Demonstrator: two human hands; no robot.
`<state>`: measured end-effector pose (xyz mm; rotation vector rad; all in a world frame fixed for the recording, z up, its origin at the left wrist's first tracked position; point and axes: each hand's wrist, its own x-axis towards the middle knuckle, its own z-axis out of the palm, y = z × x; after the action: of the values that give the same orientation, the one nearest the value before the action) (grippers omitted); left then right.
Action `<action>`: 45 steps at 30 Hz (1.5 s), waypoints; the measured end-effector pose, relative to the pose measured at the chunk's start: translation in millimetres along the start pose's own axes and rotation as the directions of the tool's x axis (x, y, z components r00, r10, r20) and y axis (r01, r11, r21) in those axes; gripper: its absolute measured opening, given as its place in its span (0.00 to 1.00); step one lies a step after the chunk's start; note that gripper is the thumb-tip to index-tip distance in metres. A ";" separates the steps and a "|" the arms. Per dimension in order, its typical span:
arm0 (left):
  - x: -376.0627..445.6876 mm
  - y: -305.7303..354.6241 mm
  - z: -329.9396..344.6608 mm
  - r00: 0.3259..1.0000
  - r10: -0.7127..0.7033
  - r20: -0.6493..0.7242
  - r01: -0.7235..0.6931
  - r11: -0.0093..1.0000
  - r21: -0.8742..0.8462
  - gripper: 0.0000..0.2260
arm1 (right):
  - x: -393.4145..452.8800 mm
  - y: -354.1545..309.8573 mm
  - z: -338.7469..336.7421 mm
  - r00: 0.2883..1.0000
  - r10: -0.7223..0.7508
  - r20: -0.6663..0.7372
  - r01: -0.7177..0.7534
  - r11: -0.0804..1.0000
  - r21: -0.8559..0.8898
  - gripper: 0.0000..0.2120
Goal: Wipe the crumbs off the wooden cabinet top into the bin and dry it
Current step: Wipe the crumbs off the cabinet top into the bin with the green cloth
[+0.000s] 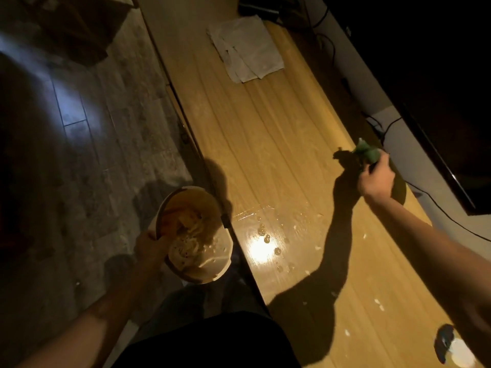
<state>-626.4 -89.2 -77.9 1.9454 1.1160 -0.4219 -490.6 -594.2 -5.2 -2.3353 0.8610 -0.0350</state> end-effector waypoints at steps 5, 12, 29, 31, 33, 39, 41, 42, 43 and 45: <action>-8.0 3.5 5.7 0.998 0.042 -0.056 -0.047 0.995 -0.084 0.12 | 52.6 39.0 -32.8 0.974 0.206 0.096 -0.174 0.948 -0.266 0.15; -8.0 -0.8 20.0 0.996 0.041 -0.075 -0.054 0.980 -0.190 0.12 | 51.1 62.3 -20.0 0.975 0.128 0.181 -0.050 0.923 -0.381 0.13; -18.0 -19.3 6.5 1.000 0.030 0.006 -0.030 0.999 0.017 0.13 | -143.7 -13.1 103.7 0.890 -0.283 0.357 0.433 0.770 -0.469 0.39; -21.1 -19.6 7.1 0.999 0.054 0.004 -0.054 0.998 -0.016 0.15 | -180.4 -25.7 124.4 0.858 -0.321 0.401 0.492 0.738 -0.462 0.41; -24.2 -20.3 5.6 0.997 0.079 -0.004 -0.079 0.996 -0.043 0.16 | -219.3 -38.2 143.9 0.817 -0.353 0.456 0.552 0.707 -0.441 0.42; -34.5 -19.3 -9.9 0.994 0.064 0.091 -0.057 0.995 -0.076 0.23 | -325.2 -73.7 184.6 0.656 -0.457 0.601 0.652 0.744 -0.147 0.40; -36.5 -24.2 -17.0 0.991 0.067 0.116 -0.055 0.994 -0.099 0.17 | -342.9 -74.1 189.4 0.668 -0.412 0.620 0.564 0.823 -0.061 0.38; -36.6 -27.3 -20.7 0.990 0.073 0.121 -0.059 0.992 -0.110 0.14 | -346.9 -73.0 188.7 0.683 -0.399 0.612 0.516 0.856 -0.017 0.37; -37.1 -29.6 -24.3 0.989 0.077 0.124 -0.063 0.992 -0.108 0.13 | -349.0 -71.0 186.0 0.700 -0.395 0.595 0.476 0.879 0.024 0.35; -39.1 -32.8 -29.4 0.989 0.077 0.125 -0.066 0.993 -0.093 0.10 | -348.3 -65.4 176.8 0.740 -0.411 0.533 0.441 0.894 0.078 0.32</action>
<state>-678.3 -78.8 -52.0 1.8473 0.9633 -0.4448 -685.1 -251.3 -42.9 -2.3568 0.0342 0.4412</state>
